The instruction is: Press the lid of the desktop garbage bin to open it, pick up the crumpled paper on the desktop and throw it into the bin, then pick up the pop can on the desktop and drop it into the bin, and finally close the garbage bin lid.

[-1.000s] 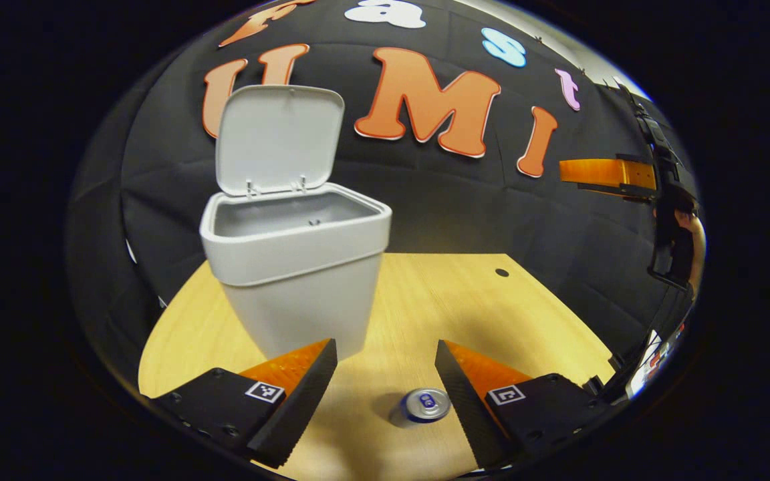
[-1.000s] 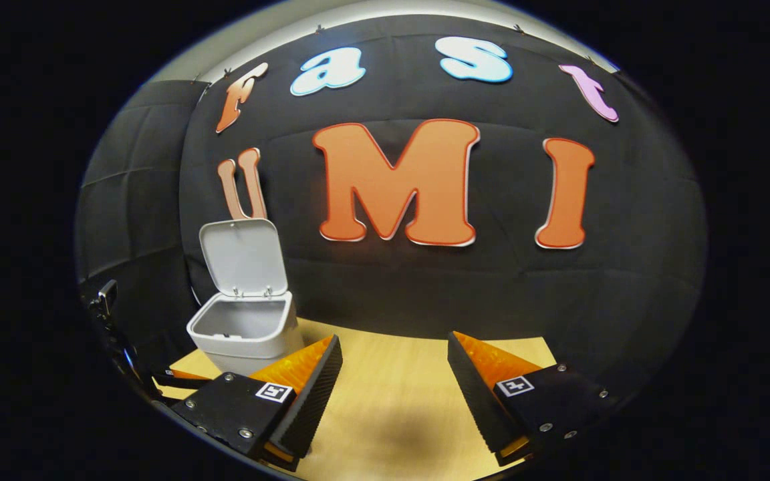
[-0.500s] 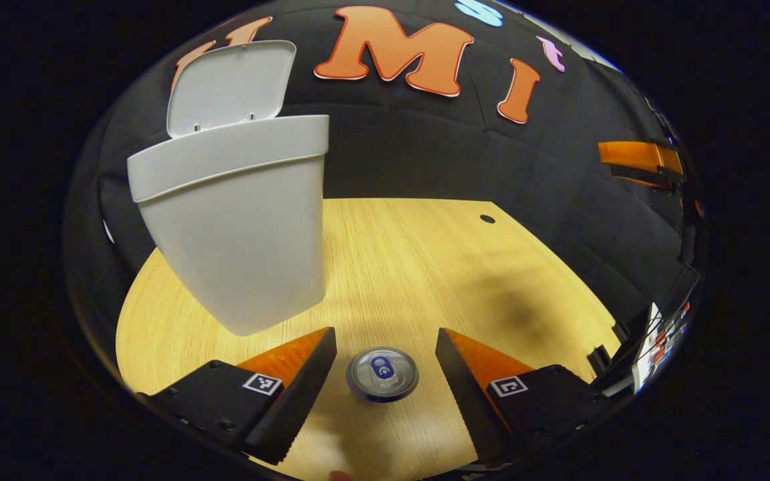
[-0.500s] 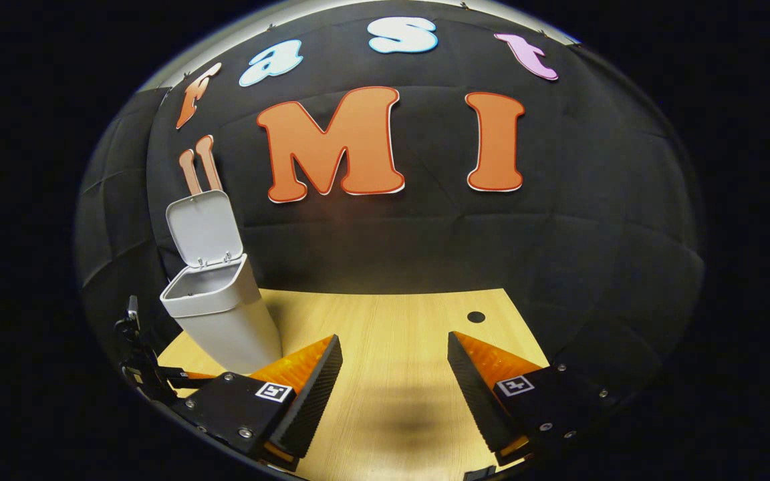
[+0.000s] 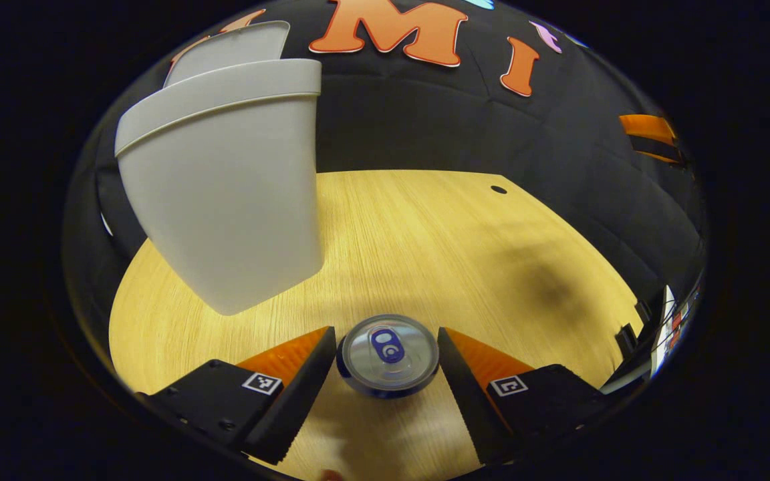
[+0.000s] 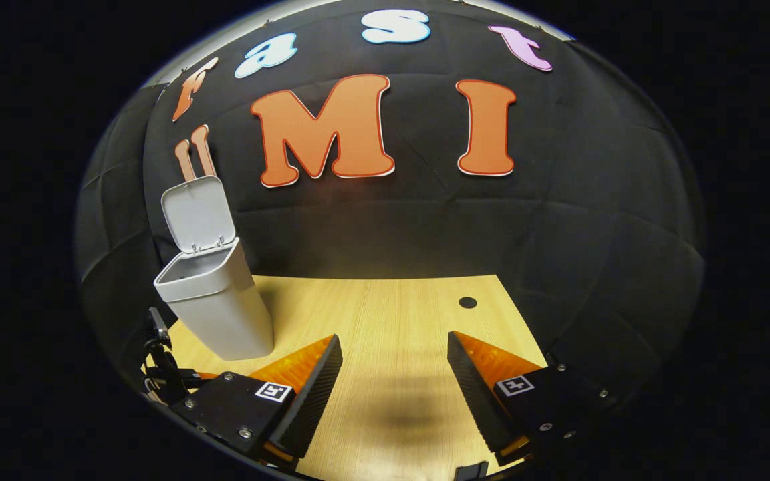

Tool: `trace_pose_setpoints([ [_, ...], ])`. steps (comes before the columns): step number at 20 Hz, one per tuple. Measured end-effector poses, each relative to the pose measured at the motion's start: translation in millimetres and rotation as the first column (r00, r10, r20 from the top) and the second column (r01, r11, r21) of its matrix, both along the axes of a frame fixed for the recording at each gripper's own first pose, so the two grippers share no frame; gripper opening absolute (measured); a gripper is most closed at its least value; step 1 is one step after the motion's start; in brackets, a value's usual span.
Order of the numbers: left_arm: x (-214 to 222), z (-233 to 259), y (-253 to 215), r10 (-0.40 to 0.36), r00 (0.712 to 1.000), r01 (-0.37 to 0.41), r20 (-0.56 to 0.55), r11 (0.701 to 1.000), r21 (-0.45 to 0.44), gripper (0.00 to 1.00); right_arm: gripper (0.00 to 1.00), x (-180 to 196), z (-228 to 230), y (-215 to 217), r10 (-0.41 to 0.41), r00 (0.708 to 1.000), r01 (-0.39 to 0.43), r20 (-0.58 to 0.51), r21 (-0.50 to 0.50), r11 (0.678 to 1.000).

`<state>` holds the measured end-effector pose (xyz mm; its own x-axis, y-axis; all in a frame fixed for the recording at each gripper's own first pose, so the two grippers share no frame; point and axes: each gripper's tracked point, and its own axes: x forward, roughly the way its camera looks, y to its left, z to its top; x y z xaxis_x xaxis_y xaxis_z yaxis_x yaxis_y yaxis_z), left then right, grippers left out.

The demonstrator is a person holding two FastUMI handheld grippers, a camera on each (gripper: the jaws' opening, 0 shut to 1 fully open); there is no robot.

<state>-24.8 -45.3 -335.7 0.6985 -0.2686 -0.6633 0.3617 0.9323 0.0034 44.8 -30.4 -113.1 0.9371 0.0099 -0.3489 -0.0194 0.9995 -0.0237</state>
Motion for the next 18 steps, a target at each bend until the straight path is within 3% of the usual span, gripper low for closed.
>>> trace_pose_setpoints([
  [3, 3.3, -12.0, 2.4, 0.007, 1.000, -0.007, -0.008, 1.000, 0.005, 0.97, 0.95, -0.2, -8.6, 0.9, 0.005, 1.000, -0.005, -0.022, -0.001, 1.000],
  [5, 10.4, -13.7, 4.2, 0.011, 1.000, -0.011, 0.010, 1.000, 0.016, 0.87, 0.95, -0.6, -12.5, 3.2, 0.011, 0.999, -0.012, -0.034, -0.008, 1.000],
  [10, 16.1, -4.2, 4.2, 0.036, 0.999, -0.036, 0.016, 0.999, -0.015, 0.85, 0.95, -1.4, -13.8, 6.5, 0.028, 0.999, -0.029, -0.044, -0.026, 0.999],
  [18, 20.7, 94.2, 20.9, 0.064, 0.993, -0.057, 0.097, 0.996, -0.073, 0.84, 0.95, 6.0, -4.9, 26.3, 0.066, 0.998, -0.066, -0.013, 0.012, 0.998],
])
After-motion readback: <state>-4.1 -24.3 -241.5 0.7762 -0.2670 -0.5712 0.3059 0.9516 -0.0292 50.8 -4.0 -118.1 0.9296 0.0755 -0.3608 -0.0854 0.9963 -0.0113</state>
